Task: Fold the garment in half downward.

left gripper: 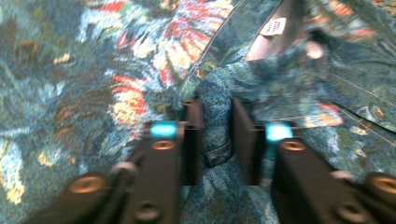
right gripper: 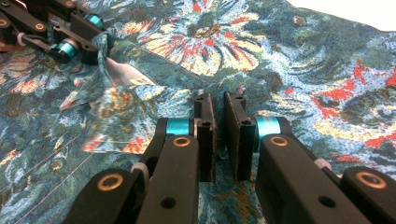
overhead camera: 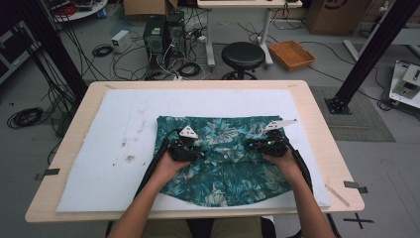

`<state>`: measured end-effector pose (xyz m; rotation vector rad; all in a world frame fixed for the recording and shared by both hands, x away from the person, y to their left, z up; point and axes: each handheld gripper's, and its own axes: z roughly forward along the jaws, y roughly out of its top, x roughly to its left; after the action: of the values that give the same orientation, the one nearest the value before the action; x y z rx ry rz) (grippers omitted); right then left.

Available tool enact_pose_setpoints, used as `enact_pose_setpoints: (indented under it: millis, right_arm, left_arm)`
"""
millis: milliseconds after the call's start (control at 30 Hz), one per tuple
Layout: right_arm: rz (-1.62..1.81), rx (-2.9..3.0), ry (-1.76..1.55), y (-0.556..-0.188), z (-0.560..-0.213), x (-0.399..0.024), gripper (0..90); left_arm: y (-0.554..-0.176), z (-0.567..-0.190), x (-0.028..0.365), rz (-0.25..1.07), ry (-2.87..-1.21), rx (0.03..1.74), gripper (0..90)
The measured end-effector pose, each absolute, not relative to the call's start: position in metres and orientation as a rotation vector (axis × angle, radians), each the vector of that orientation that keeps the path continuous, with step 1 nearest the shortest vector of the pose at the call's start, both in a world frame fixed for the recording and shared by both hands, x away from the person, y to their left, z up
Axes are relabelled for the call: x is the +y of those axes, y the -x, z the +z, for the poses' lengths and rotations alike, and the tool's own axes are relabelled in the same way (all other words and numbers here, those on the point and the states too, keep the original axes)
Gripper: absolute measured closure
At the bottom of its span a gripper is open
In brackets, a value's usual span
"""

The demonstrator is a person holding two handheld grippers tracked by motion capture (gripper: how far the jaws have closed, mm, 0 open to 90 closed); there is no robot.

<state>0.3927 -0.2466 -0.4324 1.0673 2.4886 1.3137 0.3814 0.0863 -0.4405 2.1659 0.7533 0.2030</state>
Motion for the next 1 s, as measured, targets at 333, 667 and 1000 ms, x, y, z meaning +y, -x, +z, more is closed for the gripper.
enact_pose_setpoints:
  millis: [333,667,1000]
  right_arm:
    - [1.371,2.54,-1.068,-0.393,-0.437,-0.246,40.8]
    - [1.27,2.637,-1.102,-0.401,-0.445,-0.234,26.1]
    - [1.143,2.65,-0.906,-0.395,-0.435,-0.23,86.1]
  left_arm:
    - [-0.368,-0.427,0.094,0.345,-2.033,0.58,85.2]
    - [-0.358,-0.429,0.099,0.27,-2.036,0.575,85.0]
    - [-0.358,-0.423,0.112,0.242,-1.97,0.771,47.3]
